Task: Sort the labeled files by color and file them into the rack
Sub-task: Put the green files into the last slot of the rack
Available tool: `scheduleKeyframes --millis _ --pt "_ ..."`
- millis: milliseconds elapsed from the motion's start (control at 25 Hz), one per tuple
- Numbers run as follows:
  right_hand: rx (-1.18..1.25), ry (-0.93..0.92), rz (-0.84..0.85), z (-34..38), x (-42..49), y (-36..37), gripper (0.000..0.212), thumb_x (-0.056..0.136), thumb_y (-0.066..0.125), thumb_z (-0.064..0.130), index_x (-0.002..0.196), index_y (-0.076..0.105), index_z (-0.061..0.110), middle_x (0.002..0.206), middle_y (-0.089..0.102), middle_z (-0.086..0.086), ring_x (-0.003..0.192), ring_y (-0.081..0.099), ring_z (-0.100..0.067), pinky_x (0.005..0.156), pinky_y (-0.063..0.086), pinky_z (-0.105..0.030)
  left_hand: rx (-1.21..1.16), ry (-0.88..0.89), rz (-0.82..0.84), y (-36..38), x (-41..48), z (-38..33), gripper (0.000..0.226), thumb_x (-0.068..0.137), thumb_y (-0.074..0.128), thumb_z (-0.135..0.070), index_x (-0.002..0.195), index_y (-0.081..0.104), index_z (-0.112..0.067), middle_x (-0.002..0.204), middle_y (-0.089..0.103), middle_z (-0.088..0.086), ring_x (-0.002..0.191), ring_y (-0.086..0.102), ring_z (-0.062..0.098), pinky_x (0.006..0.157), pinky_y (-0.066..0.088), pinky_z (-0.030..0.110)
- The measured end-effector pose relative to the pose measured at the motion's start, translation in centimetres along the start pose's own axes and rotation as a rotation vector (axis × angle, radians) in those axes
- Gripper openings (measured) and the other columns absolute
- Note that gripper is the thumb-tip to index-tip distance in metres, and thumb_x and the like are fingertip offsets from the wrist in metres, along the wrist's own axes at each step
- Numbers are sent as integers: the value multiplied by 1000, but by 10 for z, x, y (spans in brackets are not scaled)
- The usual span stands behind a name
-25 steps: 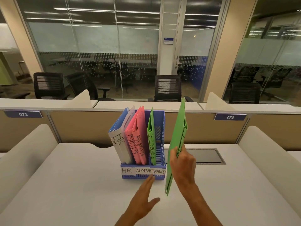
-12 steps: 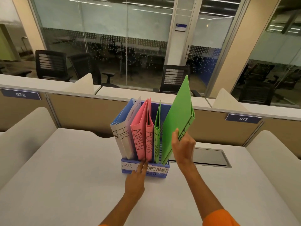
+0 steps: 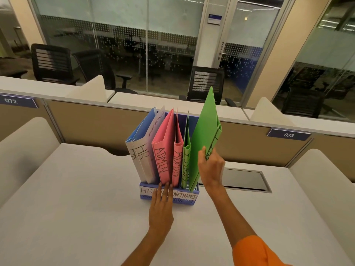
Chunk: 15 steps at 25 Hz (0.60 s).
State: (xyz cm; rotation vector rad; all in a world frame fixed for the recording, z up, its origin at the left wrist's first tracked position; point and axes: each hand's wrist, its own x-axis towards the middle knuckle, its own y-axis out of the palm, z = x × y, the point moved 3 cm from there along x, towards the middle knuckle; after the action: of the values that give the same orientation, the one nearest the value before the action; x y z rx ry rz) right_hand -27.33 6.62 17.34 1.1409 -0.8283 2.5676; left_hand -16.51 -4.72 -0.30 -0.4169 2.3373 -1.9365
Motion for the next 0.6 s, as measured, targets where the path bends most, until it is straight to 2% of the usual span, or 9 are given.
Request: scheduleKeyframes --millis 40,80,160,280,360,440,520,600 --pt "-3 -6 5 -1 1 2 11 92 57 7 98 64 0 80 72 -12 51 49 -4 49 32 6 -24 30 -19 -1 -1 2 94 61 84 -9 146 44 -12 151 45 11 141 39 36 114 33 47" --pt "-7 -15 9 -1 2 5 12 92 57 5 100 64 -1 80 72 -11 51 48 -4 50 32 7 -29 60 -30 -2 -1 5 94 56 86 -8 143 49 -11 147 50 10 137 46 35 113 34 47" --pt "-5 -31 22 -2 4 10 14 92 57 5 102 64 -2 79 71 -10 49 47 -3 50 33 7 -36 94 -22 -3 0 12 96 54 87 -10 142 51 -13 146 52 8 136 47 34 117 31 47" --pt "1 -50 32 -3 8 16 13 93 56 5 101 64 -2 80 71 -9 48 46 -2 46 41 0 -41 102 5 -5 1 15 96 52 89 -14 141 52 -15 144 54 7 134 50 33 109 41 47" --pt "-1 -49 30 -5 11 20 15 94 55 8 99 64 -3 78 70 -9 49 46 -1 46 36 2 -60 103 28 -10 1 13 94 56 87 -16 142 51 -16 146 52 6 135 49 32 109 42 48" --pt "2 -43 46 -8 10 24 22 96 51 14 98 64 -3 75 70 -9 49 44 -1 47 33 4 -69 102 27 -13 1 12 89 62 85 -21 144 49 -17 148 50 4 137 47 30 112 39 47" --pt "-10 -37 82 -15 3 31 21 97 53 13 101 64 -4 78 71 -11 49 50 -6 50 39 1 -62 104 17 -15 0 13 85 67 85 -34 143 50 -17 147 51 4 136 48 29 120 28 45" --pt "-13 -14 110 -23 -8 36 22 98 55 14 106 63 -5 80 72 -12 51 58 -13 48 53 -17 -62 96 7 -17 0 14 79 74 77 -48 143 50 -18 145 53 3 135 49 29 121 9 40"
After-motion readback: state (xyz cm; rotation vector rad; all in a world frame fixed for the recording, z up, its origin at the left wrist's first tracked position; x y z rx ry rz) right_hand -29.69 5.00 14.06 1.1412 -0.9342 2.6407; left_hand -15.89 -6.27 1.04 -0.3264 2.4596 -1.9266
